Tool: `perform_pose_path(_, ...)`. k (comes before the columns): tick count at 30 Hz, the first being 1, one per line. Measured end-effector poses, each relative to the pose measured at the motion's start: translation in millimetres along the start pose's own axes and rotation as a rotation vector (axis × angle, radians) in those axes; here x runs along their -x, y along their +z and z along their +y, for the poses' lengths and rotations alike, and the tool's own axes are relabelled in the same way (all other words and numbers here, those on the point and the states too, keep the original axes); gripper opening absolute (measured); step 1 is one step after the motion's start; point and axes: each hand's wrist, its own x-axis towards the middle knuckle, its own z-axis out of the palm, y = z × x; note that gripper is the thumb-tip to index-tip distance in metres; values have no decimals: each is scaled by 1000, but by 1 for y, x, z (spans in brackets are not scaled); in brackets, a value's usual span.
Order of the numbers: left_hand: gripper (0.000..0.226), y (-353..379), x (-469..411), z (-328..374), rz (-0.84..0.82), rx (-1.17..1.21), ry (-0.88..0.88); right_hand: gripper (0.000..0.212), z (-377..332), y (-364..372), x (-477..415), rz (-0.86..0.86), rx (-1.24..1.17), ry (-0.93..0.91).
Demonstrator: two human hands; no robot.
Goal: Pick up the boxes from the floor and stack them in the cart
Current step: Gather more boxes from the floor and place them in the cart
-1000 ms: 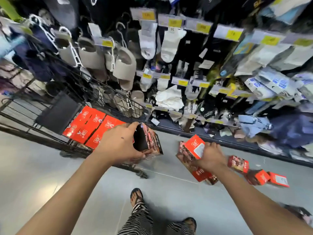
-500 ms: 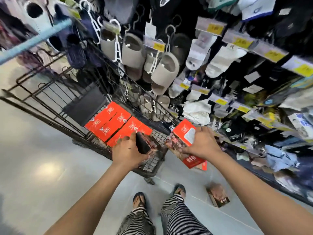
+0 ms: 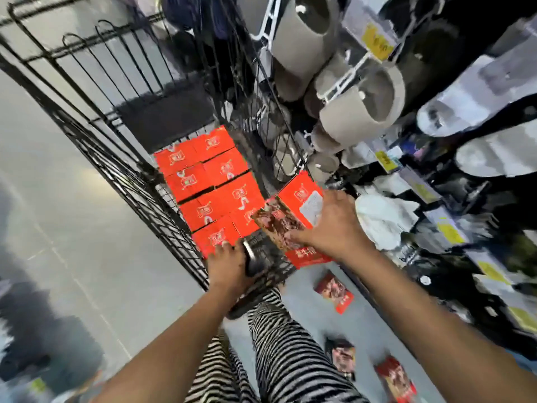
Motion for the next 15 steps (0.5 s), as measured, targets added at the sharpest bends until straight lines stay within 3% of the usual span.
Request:
perform_pose_path(5, 86, 42, -31, 4, -14, -41, -201, 103, 18, 16, -35, -19, 12, -89)
perform_pose_path(10, 85, 74, -51, 9, -58, -110, -243, 105, 30, 26, -53, -92, 25, -145)
perform_pose_path(15, 85, 67, -48, 15, -36, 10, -320, 107, 37, 30, -55, -147, -17, -199)
